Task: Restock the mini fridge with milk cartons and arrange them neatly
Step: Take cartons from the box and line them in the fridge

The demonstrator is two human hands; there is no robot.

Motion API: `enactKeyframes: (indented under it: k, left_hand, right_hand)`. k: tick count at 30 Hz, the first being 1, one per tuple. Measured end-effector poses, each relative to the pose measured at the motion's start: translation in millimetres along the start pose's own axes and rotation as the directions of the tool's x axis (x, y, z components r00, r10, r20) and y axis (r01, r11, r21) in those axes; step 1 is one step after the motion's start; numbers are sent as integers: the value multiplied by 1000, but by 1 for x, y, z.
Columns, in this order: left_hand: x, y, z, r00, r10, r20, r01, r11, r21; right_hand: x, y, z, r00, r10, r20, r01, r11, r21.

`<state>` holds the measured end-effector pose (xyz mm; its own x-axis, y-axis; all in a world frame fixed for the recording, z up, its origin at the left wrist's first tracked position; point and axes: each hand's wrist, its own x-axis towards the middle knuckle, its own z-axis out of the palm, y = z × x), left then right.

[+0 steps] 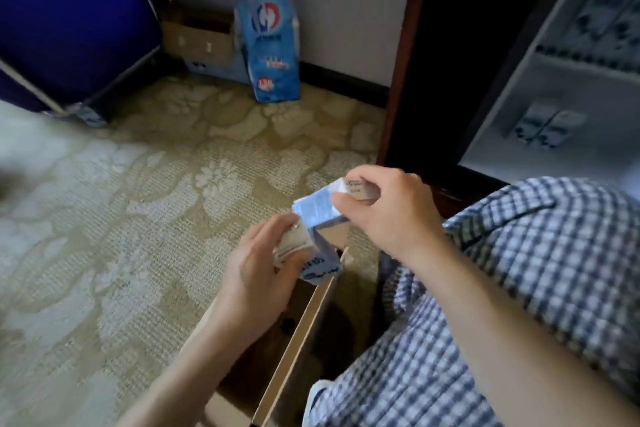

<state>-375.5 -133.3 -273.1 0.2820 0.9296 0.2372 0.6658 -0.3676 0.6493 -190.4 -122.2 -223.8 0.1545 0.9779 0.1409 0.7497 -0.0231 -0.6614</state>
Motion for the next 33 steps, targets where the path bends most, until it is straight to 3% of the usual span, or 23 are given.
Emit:
enactKeyframes:
  k: [8,12,18,22,28,33]
  left_hand:
    - [87,86,9,968,249,39,-247,968,-52]
    - [120,132,25,911,408,59,-399,908,-125]
    - [158,200,64,835,541,98,-513,831,-216]
    - [189,235,97,767,625,148,-595,778,-204]
    - [220,275,160,726,613,311,-612,783,-112]
    - [245,294,222,752,494,437,-462,867,-185]
  right_hand:
    - [21,42,-96,947,-4,-321,69,979,190]
    - [21,68,-144,915,4,-403,91,972,217]
    - [23,112,-210,857,52,-512,69,974,215]
    - [23,146,-240,822,128,-554,-2,975,221]
    - [25,211,-262,742,347,-573,-276,938,211]
    - [38,239,-273,714,415,-564,-443,891,95]
